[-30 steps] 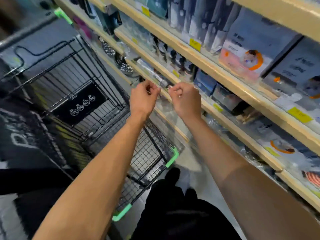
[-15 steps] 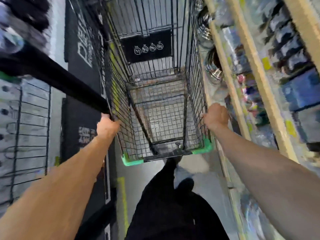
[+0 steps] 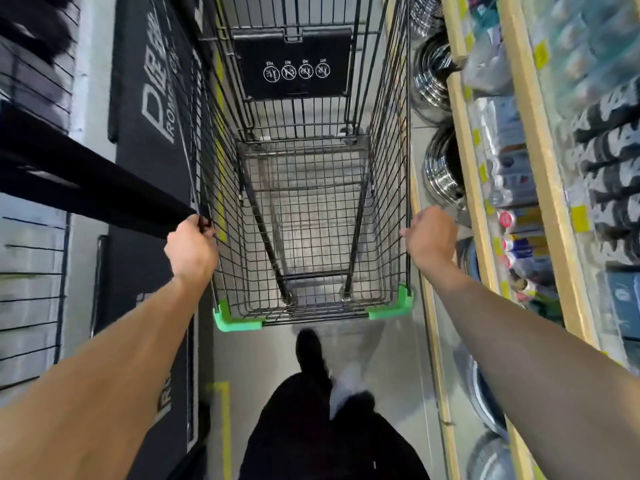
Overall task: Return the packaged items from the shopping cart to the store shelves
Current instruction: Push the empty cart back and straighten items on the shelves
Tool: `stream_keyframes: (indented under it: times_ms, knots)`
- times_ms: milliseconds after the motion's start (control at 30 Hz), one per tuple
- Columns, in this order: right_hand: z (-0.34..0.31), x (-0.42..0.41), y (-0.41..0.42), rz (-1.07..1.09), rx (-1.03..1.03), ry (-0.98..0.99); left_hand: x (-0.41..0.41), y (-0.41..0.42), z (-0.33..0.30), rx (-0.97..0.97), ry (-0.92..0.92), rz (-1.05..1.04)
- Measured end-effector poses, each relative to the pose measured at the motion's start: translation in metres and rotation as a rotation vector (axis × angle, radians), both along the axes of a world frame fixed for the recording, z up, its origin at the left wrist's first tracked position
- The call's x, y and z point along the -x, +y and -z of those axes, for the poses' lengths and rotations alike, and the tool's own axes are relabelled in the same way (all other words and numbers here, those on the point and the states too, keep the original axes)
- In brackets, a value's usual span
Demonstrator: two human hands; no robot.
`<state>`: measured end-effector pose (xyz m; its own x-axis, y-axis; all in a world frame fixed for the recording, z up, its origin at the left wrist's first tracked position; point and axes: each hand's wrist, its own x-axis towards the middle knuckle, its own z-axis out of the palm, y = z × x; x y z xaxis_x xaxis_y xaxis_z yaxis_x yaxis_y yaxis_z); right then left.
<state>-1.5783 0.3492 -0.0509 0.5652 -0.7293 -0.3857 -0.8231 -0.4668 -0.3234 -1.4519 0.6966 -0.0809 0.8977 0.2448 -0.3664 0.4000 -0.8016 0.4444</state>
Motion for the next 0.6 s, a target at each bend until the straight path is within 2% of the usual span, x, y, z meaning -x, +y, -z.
stream_keyframes:
  times_ms: [233,333,600]
  knots:
    - [0.006,-0.14,-0.041,-0.043,0.057,0.06,-0.137,-0.033,-0.007,0.143,0.031,-0.002]
    - [0.015,-0.205,-0.072,-0.062,0.113,0.08,-0.199,-0.055,-0.006,0.142,0.013,0.017]
    - [0.026,-0.406,-0.153,0.05,0.054,-0.015,-0.396,-0.14,-0.008,0.194,0.019,-0.008]
